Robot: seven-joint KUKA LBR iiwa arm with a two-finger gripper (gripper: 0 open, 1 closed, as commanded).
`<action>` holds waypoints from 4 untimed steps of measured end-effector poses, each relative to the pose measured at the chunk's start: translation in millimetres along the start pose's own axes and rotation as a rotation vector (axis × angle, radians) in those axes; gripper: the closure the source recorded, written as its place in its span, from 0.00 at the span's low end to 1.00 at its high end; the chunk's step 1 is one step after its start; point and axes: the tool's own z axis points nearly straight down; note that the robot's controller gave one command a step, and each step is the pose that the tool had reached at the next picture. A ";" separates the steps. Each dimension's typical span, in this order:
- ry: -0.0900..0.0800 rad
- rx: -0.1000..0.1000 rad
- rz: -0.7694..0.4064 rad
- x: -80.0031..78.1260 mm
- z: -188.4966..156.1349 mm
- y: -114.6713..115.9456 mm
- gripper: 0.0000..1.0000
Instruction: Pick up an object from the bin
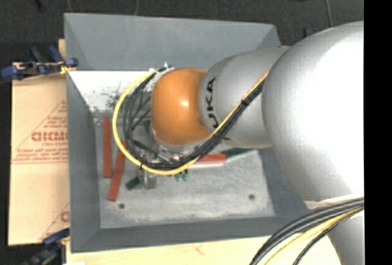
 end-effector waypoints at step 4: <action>0.006 0.002 -0.055 -34.9 25.3 -39.9 0.00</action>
Offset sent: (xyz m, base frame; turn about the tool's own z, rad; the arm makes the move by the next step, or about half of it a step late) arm 0.0319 0.0311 -0.0250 -0.0762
